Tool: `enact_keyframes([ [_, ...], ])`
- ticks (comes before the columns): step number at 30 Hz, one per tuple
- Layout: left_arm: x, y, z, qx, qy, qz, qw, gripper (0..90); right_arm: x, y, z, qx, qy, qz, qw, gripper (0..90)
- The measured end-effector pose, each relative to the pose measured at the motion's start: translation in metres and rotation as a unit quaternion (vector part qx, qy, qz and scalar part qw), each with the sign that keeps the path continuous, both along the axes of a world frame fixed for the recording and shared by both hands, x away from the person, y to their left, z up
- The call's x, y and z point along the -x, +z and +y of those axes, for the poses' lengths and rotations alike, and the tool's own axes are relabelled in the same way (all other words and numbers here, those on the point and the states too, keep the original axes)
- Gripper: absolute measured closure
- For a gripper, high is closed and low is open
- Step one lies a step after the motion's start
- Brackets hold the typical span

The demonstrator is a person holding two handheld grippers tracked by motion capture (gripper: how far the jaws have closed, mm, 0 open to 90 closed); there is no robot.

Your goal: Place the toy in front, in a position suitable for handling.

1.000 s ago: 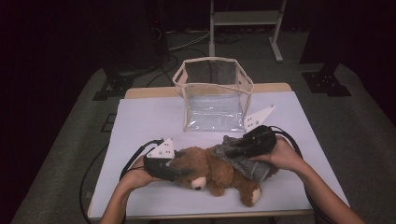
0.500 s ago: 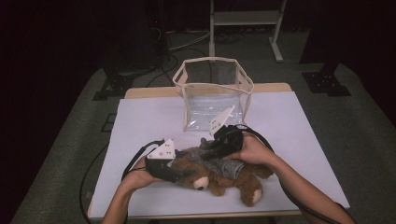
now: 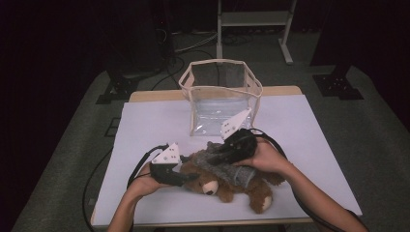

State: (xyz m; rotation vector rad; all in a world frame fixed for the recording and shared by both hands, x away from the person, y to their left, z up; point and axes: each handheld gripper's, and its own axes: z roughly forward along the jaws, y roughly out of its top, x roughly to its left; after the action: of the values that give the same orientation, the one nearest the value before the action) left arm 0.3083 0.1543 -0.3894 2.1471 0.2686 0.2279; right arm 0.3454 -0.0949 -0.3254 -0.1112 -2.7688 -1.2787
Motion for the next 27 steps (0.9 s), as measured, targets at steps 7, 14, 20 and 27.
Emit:
enact_keyframes([
  [7, 0.002, -0.005, 0.003, 0.012, -0.004, -0.001, 0.9999, 46.7, -0.004, -0.012, 0.029, 0.014, 0.011, 0.002, 0.9998, 79.7],
  [14, 0.004, -0.003, 0.003, 0.009, -0.003, -0.003, 0.9999, 46.5, -0.008, -0.013, -0.006, 0.050, -0.022, -0.010, 0.9984, 79.6],
  [20, 0.000, -0.001, 0.000, 0.008, -0.006, -0.004, 0.9999, 46.6, -0.008, -0.011, -0.020, 0.031, -0.033, 0.002, 0.9990, 79.5],
  [27, 0.000, 0.000, -0.002, 0.010, -0.009, -0.007, 0.9999, 46.3, -0.003, -0.001, 0.020, 0.010, -0.001, -0.008, 0.9999, 79.6],
])
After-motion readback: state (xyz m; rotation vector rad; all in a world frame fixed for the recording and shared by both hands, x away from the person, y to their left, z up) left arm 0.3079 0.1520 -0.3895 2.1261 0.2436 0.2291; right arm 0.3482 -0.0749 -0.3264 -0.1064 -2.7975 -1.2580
